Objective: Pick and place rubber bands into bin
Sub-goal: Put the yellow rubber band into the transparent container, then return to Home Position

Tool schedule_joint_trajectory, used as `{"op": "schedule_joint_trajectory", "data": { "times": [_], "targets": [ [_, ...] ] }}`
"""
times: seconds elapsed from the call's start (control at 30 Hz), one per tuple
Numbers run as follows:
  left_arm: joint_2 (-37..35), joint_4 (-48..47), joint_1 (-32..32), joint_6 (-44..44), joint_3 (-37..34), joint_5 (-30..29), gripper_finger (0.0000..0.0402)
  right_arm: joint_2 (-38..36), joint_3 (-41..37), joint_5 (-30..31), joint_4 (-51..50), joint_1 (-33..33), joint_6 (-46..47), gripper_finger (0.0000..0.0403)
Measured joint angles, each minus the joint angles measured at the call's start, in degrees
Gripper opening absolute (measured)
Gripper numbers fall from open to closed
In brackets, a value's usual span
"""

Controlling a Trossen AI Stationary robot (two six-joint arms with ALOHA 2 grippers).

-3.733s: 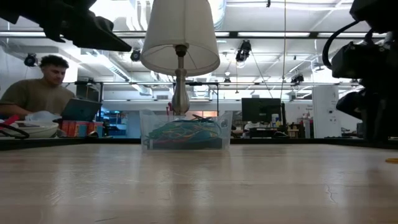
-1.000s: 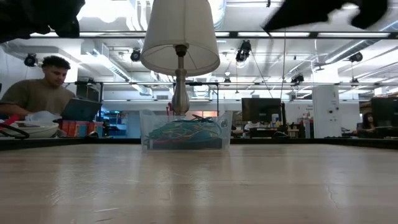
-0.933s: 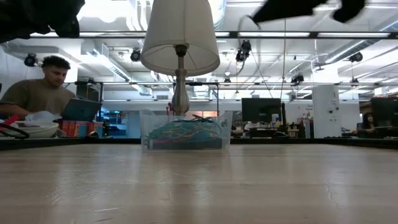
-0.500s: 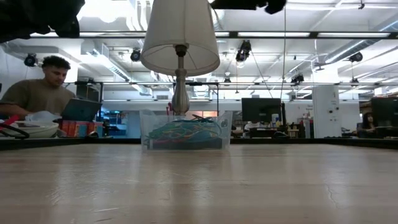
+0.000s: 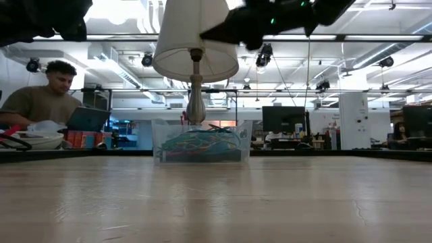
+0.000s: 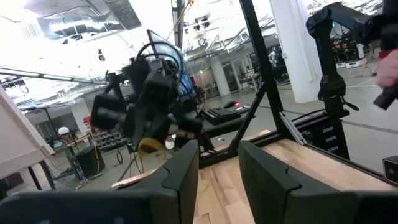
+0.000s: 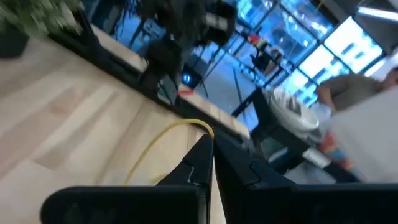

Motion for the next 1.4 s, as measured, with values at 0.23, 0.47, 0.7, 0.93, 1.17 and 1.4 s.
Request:
{"op": "schedule_joint_trajectory", "data": {
  "times": [0.23,0.47,0.7,0.93,1.17,1.4],
  "targets": [
    [0.07,0.04,0.00,0.00,-0.02,-0.04,0.0100,7.26,2.30,-4.00,0.44,-4.19,4.26,0.0008],
    [0.04,-0.03,0.00,0.00,-0.04,-0.13,0.0100,13.73,6.54,-7.42,-1.61,-6.88,8.29,0.0009],
    [0.52,-0.07,0.00,0.00,-0.04,-0.13,0.0100,17.30,11.53,-8.01,-14.09,-9.70,16.06,0.0009],
    [0.66,-0.04,-0.04,0.00,-0.04,-0.09,0.0100,17.17,11.31,-18.35,-16.19,-12.55,21.55,0.0015],
    [0.72,0.02,-0.02,0.00,-0.04,-0.04,0.0100,17.13,11.09,-19.80,-16.07,-13.10,22.94,0.0076],
    [0.74,-0.13,-0.02,0.04,-0.04,0.04,0.0100,15.53,11.14,-21.38,-16.25,-13.03,21.03,0.0131]
  ]
}}
